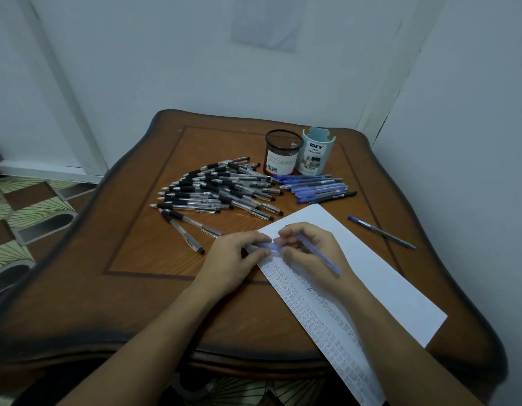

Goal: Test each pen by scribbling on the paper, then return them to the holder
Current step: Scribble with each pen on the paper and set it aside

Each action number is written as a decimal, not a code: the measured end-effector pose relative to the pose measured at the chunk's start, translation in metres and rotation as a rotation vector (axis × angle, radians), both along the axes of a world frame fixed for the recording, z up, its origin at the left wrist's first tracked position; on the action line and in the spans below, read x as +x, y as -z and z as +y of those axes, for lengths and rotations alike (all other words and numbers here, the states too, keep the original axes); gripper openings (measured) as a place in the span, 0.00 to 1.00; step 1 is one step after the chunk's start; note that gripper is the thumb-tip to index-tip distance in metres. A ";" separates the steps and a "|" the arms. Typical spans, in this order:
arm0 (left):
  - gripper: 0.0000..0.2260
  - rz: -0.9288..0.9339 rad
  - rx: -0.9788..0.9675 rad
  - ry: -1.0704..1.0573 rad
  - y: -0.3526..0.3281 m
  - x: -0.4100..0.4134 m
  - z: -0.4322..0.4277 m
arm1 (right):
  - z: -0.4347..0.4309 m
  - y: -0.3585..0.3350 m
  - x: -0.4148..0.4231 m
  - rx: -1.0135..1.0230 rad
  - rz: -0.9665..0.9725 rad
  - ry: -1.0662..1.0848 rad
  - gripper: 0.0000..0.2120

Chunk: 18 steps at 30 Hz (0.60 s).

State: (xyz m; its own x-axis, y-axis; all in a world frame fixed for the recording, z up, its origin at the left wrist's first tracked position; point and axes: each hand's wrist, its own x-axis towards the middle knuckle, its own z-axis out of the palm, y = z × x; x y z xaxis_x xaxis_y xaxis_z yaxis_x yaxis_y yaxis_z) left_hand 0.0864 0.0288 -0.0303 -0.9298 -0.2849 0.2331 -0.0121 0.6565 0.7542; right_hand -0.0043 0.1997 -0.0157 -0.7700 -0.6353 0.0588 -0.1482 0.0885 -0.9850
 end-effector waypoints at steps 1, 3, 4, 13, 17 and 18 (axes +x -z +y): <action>0.10 0.007 0.045 -0.017 0.001 0.000 0.000 | -0.001 0.000 0.000 -0.041 -0.047 0.024 0.12; 0.10 0.019 0.110 -0.046 0.001 -0.001 -0.001 | -0.002 -0.002 -0.004 -0.109 -0.136 0.109 0.13; 0.10 0.021 0.121 -0.051 0.001 -0.001 -0.001 | -0.001 -0.002 -0.006 -0.137 -0.165 0.146 0.16; 0.12 -0.005 0.136 -0.056 0.003 -0.002 -0.001 | 0.003 -0.005 -0.007 -0.167 -0.256 0.141 0.05; 0.11 -0.009 0.138 -0.022 0.003 -0.001 -0.001 | 0.005 -0.006 -0.003 -0.136 -0.250 0.074 0.02; 0.11 -0.006 0.148 -0.023 0.003 -0.001 -0.002 | 0.004 -0.007 -0.001 -0.147 -0.273 0.057 0.02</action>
State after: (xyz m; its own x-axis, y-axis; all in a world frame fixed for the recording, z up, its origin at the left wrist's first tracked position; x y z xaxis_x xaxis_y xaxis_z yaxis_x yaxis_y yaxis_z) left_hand 0.0849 0.0271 -0.0331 -0.9241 -0.3366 0.1810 -0.0308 0.5375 0.8427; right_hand -0.0052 0.2041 -0.0084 -0.8041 -0.5906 -0.0672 0.1249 -0.0573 -0.9905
